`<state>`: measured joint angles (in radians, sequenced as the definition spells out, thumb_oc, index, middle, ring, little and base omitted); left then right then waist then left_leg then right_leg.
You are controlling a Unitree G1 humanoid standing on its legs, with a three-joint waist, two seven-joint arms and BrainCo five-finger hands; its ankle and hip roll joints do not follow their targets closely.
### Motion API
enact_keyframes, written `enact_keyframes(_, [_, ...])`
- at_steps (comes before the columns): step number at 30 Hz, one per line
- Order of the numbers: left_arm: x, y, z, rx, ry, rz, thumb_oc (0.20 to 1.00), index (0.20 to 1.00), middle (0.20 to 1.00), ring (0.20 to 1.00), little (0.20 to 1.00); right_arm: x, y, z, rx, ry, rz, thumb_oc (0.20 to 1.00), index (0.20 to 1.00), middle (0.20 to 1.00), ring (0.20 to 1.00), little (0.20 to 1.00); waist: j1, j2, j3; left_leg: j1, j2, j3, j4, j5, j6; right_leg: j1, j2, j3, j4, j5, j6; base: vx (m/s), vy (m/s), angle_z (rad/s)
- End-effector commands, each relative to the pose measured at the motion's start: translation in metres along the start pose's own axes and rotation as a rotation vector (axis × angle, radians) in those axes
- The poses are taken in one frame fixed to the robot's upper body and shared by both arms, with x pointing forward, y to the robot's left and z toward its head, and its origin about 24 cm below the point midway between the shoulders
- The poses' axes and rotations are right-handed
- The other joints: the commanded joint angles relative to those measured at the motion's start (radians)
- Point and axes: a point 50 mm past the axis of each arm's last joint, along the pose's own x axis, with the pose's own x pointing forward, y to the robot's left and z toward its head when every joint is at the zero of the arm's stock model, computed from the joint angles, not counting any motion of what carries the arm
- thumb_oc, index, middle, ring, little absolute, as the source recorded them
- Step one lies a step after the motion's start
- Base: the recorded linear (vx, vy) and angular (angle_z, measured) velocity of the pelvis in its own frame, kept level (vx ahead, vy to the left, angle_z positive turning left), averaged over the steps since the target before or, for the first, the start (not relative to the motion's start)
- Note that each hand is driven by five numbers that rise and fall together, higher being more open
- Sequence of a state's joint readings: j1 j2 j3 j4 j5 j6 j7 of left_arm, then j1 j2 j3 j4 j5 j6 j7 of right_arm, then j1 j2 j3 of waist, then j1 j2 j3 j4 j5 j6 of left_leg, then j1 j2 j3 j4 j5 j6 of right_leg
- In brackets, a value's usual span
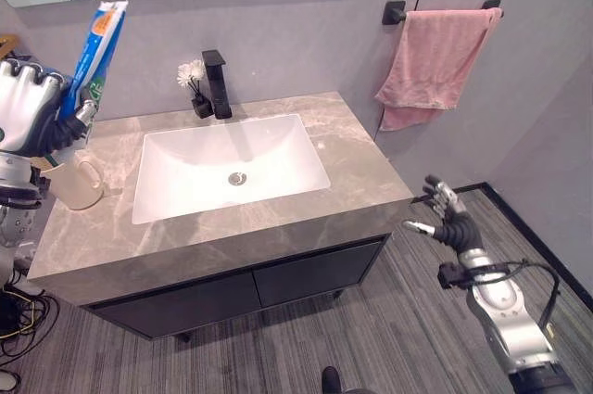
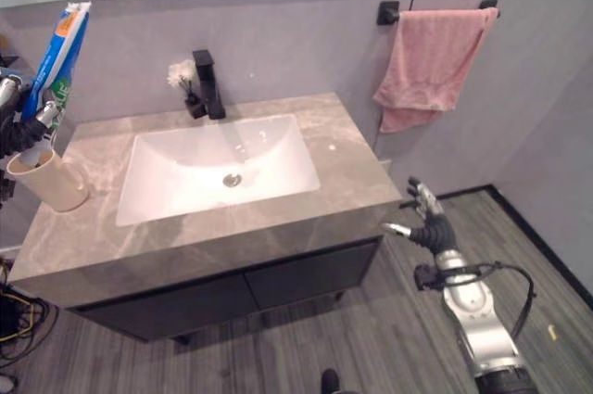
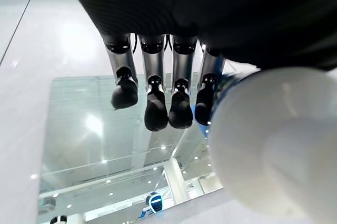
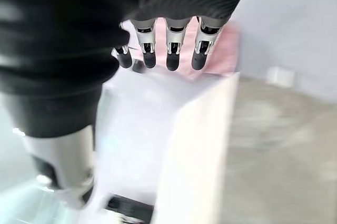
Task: Put brush and paste in cup on sink, flatten towel.
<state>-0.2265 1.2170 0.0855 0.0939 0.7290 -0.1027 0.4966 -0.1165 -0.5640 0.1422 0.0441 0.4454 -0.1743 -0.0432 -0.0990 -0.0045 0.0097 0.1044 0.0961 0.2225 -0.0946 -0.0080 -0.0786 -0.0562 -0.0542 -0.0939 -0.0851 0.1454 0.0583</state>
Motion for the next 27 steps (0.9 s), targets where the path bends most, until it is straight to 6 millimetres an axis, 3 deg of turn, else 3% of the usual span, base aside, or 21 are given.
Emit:
enact_keyframes(1, [0.024, 0.026, -0.006, 0.055, -0.006, 0.141, 0.2, 0.2, 0.2, 0.2, 0.2, 0.027, 0.028, 0.039, 0.197, -0.162, 0.144, 1.0, 1.0, 1.0, 1.0, 1.0, 0.004, -0.016, -0.042, 0.06, 0.033, 0.011, 0.007, -0.027, -0.03, -0.006, -0.115, 0.0, -0.002, 0.064, 0.135, 0.0, -0.001, -0.06])
enact_keyframes(2, [0.027, 0.026, -0.005, 0.054, -0.012, 0.141, 0.2, 0.2, 0.2, 0.2, 0.2, 0.033, 0.033, 0.043, 0.223, -0.17, 0.162, 1.0, 1.0, 1.0, 1.0, 1.0, 0.007, -0.017, -0.04, 0.06, 0.033, 0.011, 0.007, -0.027, -0.03, -0.006, -0.115, 0.0, -0.002, 0.064, 0.135, 0.0, -0.001, -0.03])
enact_keyframes(3, [0.035, 0.031, 0.0, 0.047, -0.041, 0.153, 0.2, 0.2, 0.2, 0.2, 0.2, 0.05, 0.054, 0.061, 0.322, -0.209, 0.232, 1.0, 1.0, 1.0, 1.0, 1.0, 0.014, -0.016, -0.043, 0.061, 0.033, 0.013, 0.007, -0.026, -0.03, -0.005, -0.115, 0.001, -0.002, 0.066, 0.134, 0.0, 0.0, 0.0])
enact_keyframes(5, [0.045, 0.038, 0.007, 0.036, -0.082, 0.181, 0.2, 0.2, 0.2, 0.2, 0.2, 0.064, 0.076, 0.081, 0.42, -0.256, 0.303, 1.0, 1.0, 1.0, 1.0, 1.0, 0.021, -0.014, -0.042, 0.061, 0.032, 0.015, 0.007, -0.025, -0.031, -0.008, -0.116, 0.001, -0.002, 0.066, 0.133, 0.0, 0.0, 0.0])
enact_keyframes(6, [0.047, 0.039, 0.007, 0.037, -0.084, 0.184, 0.2, 0.2, 0.2, 0.2, 0.2, 0.066, 0.075, 0.082, 0.423, -0.26, 0.301, 1.0, 1.0, 1.0, 1.0, 1.0, 0.023, -0.016, -0.04, 0.061, 0.032, 0.015, 0.007, -0.025, -0.031, -0.008, -0.115, 0.001, -0.002, 0.066, 0.133, 0.0, 0.0, 0.0])
enact_keyframes(7, [0.051, 0.042, 0.012, 0.022, -0.105, 0.198, 0.2, 0.2, 0.2, 0.2, 0.2, 0.074, 0.09, 0.092, 0.468, -0.269, 0.338, 1.0, 1.0, 1.0, 1.0, 1.0, 0.029, -0.016, -0.039, 0.06, 0.032, 0.016, 0.007, -0.025, -0.031, -0.009, -0.115, 0.002, -0.002, 0.067, 0.132, 0.0, 0.0, 0.0])
enact_keyframes(8, [0.06, 0.05, 0.024, -0.016, -0.165, 0.219, 0.2, 0.2, 0.2, 0.2, 0.2, 0.088, 0.118, 0.116, 0.448, -0.307, 0.429, 1.0, 1.0, 1.0, 1.0, 1.0, 0.039, -0.011, -0.039, 0.058, 0.03, 0.018, 0.007, -0.024, -0.031, -0.014, -0.116, 0.005, -0.002, 0.069, 0.132, 0.0, 0.0, 0.0])
enact_keyframes(12, [0.07, 0.061, 0.035, -0.058, -0.221, 0.265, 0.2, 0.2, 0.2, 0.2, 0.2, 0.102, 0.134, 0.137, 0.441, -0.351, 0.432, 1.0, 1.0, 1.0, 1.0, 1.0, 0.05, -0.009, -0.036, 0.053, 0.028, 0.018, 0.007, -0.021, -0.031, -0.019, -0.117, 0.004, -0.002, 0.07, 0.131, 0.0, 0.0, 0.0])
enact_keyframes(19, [0.085, 0.08, 0.062, -0.132, -0.335, 0.351, 0.2, 0.2, 0.2, 0.2, 0.2, 0.117, 0.169, 0.152, 0.54, -0.312, 0.478, 1.0, 1.0, 1.0, 1.0, 1.0, 0.064, -0.009, -0.04, 0.031, 0.033, 0.003, 0.007, -0.012, -0.036, -0.026, -0.113, -0.009, -0.002, 0.063, 0.126, 0.01, -0.006, 0.03])
enact_keyframes(27, [0.09, 0.087, 0.081, -0.168, -0.416, 0.38, 0.2, 0.2, 0.2, 0.2, 0.2, 0.123, 0.19, 0.158, 0.664, -0.261, 0.523, 1.0, 1.0, 1.0, 1.0, 1.0, 0.072, -0.013, -0.044, 0.022, 0.039, -0.004, 0.007, -0.008, -0.04, -0.027, -0.107, -0.017, -0.002, 0.054, 0.122, 0.01, -0.007, 0.05])
